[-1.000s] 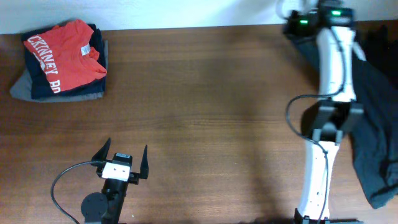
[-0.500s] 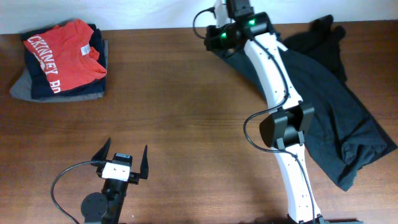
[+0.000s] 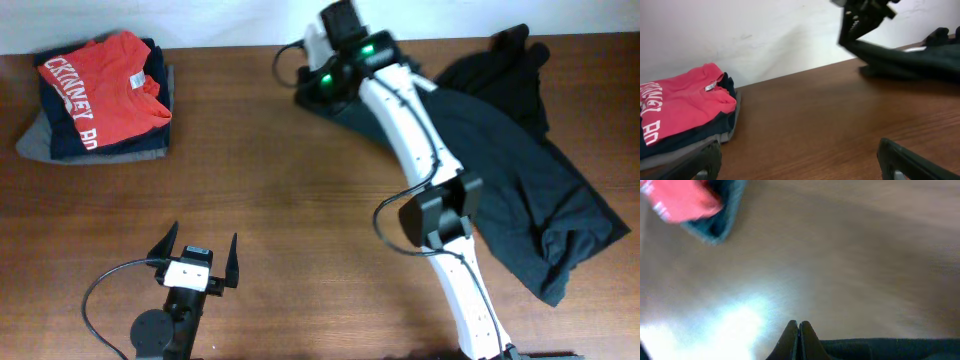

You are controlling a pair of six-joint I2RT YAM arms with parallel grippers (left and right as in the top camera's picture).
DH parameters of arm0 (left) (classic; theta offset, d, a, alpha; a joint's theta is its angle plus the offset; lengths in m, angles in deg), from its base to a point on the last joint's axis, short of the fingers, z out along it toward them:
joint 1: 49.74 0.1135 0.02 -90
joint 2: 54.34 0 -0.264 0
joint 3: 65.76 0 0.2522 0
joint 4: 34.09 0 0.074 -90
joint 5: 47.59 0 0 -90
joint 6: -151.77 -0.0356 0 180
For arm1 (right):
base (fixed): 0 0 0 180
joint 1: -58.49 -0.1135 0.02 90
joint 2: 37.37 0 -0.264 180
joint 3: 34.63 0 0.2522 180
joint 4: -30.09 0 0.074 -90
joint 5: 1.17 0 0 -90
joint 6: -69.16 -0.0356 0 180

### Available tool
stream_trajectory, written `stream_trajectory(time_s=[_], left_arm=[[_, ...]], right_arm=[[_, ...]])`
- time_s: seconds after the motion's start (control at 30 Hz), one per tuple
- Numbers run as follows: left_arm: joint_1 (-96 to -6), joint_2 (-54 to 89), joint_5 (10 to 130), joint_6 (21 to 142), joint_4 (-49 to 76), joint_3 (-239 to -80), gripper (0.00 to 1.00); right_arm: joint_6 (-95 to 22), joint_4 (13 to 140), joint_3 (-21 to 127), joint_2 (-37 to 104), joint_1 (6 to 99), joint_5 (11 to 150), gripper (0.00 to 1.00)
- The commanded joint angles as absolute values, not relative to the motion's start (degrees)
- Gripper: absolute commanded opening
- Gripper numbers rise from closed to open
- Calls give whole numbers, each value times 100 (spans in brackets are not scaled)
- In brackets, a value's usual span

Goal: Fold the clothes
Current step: 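Drag the dark shirt leftward across the table with the right gripper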

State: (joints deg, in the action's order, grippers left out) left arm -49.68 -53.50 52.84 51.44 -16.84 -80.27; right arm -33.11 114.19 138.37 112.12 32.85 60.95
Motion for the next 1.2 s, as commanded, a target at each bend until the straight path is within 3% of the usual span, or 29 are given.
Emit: stream_trajectory(time_s=[0.0,0.8,0.97,1.03,1.17], left_arm=[[-4940,-5405,5262,5050,-1662,-8003,99],[-4940,-5405,5262,5050,-1662,-8003,99],[-4940,-5405,5262,5050,-1662,-8003,99],[-4940,-5405,5262,5050,-1660,-8003,99],[-4942,-5405,5262,5050,-1662,-8003,99]], right_arm=[[-3335,11395,13981,10915,2723,5603,4],[-3340,11312,13981,10915,1145,5647,4],[-3337,11312,13981,10915,1175,5647,10],[-3329,11304,13988,10911,1180,5684,22],[-3010,11358,14036,10758,1350,6827,76]])
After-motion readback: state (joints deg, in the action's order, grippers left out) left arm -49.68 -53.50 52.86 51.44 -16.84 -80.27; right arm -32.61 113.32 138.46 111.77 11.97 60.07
